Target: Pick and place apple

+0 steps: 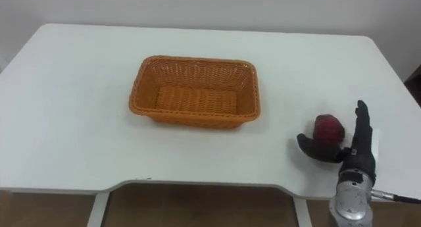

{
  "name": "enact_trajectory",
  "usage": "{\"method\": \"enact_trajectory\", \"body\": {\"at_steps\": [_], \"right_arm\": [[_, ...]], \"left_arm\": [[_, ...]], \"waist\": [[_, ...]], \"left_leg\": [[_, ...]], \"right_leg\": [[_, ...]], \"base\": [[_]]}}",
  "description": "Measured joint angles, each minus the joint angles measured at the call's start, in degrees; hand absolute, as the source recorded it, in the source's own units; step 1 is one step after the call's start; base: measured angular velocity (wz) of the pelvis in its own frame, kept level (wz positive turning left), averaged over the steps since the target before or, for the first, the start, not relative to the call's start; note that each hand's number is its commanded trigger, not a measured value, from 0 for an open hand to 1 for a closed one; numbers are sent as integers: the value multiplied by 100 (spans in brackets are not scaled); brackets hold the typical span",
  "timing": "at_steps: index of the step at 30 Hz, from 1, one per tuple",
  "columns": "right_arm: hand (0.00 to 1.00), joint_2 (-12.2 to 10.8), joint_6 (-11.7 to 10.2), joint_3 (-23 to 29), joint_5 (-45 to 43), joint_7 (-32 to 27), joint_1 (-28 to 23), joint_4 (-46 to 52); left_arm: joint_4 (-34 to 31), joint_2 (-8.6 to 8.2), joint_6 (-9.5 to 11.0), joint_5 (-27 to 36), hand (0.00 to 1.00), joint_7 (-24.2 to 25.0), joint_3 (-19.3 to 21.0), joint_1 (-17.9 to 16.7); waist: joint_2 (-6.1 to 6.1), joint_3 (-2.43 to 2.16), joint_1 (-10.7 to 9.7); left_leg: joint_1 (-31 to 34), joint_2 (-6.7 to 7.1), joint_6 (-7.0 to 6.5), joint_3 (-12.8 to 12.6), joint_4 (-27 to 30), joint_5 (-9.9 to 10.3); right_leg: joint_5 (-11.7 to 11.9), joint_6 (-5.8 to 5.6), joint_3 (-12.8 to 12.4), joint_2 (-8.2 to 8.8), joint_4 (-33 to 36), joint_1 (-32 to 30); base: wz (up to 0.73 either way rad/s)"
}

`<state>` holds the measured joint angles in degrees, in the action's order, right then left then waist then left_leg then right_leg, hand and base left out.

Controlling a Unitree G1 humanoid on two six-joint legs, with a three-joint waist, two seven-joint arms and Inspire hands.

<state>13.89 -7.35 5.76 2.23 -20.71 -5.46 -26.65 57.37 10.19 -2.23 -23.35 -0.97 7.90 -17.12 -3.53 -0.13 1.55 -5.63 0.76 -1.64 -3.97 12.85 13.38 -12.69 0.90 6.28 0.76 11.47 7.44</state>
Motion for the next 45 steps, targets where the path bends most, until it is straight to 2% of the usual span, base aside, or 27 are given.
{"method": "enact_trajectory", "body": {"at_steps": [6, 24, 25, 26, 27, 30, 33, 38, 45], "right_arm": [[0, 59, -73, 4, -36, 114, 20, -221], [0, 320, -5, 5, -209, 393, 52, -260], [20, 330, -5, 5, -244, 408, 55, -260], [72, 344, 7, 5, -272, 438, 71, -261], [100, 350, 51, 5, -297, 452, 97, -262], [100, 357, 117, 5, -300, 504, 215, -387], [100, 408, 213, 18, -554, 491, 291, -423], [100, 486, 368, 50, -782, 481, 376, -467], [100, 486, 375, 57, -881, 489, 418, -464]], "left_arm": [[1, 0, -1, 6, 0, -1, 35, 2], [41, 16, -33, 4, 0, 48, 23, 41], [41, 16, -34, 4, 0, 49, 23, 41], [41, 16, -37, 3, 0, 49, 23, 40], [40, 19, -39, 3, 0, 49, 23, 41], [40, 32, -47, -8, 0, 56, 22, 53], [40, 39, -127, -103, 0, 66, 23, 40], [41, 87, -186, -110, 0, 78, 23, 27], [40, 88, -243, -111, 0, 126, 25, 10]], "waist": [[-5, 0, 11], [-91, 39, 28], [-93, 39, 28], [-96, 40, 29], [-97, 42, 28], [-122, 72, 21], [-134, 74, 26], [-186, 55, 35], [-191, 38, 39]], "left_leg": [[-7, 1, 0, 6, 1, 0], [0, 8, -1, 14, -20, 1], [-1, 8, -1, 16, -20, 1], [2, 7, -1, 28, -20, 1], [6, 7, -1, 64, -16, 1], [1, 5, -1, 77, 2, 1], [25, 10, -1, 102, 37, 1], [42, 9, -1, 100, 63, 1], [23, 7, -1, 100, 69, 2]], "right_leg": [[19, -4, 38, -1, -91, 72], [22, -6, 84, 7, -148, 71], [22, -6, 85, 6, -148, 73], [23, -5, 88, 5, -146, 82], [24, -4, 98, 3, -141, 107], [24, -3, 124, 3, -92, 106], [24, -4, 142, 10, -73, 108], [24, -4, 156, 8, -79, 109], [24, -4, 178, 7, -89, 151]], "base": [[3], [0], [0], [0], [6], [4], [3], [3], [0]]}}
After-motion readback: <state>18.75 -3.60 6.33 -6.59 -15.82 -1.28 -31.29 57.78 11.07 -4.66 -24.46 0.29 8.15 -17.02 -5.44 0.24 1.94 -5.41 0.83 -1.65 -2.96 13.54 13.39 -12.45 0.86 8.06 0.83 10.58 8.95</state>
